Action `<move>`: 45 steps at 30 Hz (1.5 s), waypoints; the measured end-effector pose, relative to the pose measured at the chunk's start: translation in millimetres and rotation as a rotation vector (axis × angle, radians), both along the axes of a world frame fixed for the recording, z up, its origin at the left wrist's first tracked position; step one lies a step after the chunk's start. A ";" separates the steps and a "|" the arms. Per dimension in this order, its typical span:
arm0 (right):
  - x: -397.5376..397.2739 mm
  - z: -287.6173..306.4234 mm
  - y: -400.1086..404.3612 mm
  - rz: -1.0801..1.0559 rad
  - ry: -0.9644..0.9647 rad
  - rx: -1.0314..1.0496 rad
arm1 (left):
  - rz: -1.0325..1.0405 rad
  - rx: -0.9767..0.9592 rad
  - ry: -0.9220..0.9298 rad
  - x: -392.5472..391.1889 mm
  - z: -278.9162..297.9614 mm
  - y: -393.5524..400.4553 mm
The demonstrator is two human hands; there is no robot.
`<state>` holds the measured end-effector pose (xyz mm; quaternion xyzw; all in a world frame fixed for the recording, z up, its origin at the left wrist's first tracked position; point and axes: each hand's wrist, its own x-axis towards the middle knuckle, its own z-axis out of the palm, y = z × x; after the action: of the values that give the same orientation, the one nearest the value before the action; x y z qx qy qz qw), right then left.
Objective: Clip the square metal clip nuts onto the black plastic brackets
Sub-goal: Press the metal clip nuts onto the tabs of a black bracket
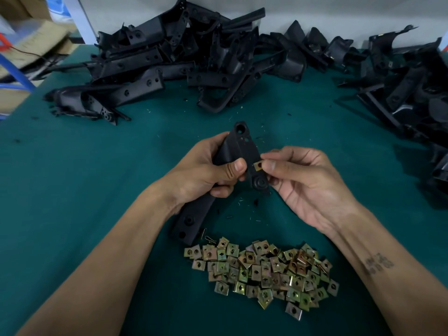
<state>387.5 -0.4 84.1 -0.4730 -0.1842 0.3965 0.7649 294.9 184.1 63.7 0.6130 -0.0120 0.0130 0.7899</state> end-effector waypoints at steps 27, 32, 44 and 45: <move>20.3 9.7 -20.8 0.401 -0.153 -0.200 | -0.158 -0.218 -0.039 -5.2 4.5 -2.0; 31.4 25.1 -65.5 0.584 -0.637 -0.619 | -0.137 -0.146 0.042 -5.1 5.6 3.0; -34.2 3.0 -106.4 0.181 -0.853 -0.601 | -0.177 -0.112 0.059 -3.1 4.8 0.4; -33.8 3.0 -105.2 0.171 -0.846 -0.581 | -0.178 -0.110 0.061 -3.2 5.0 0.6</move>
<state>353.7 -105.5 87.2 -0.7679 -0.3977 0.2663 0.4257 291.7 184.7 68.7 0.5652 -0.0419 -0.0754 0.8205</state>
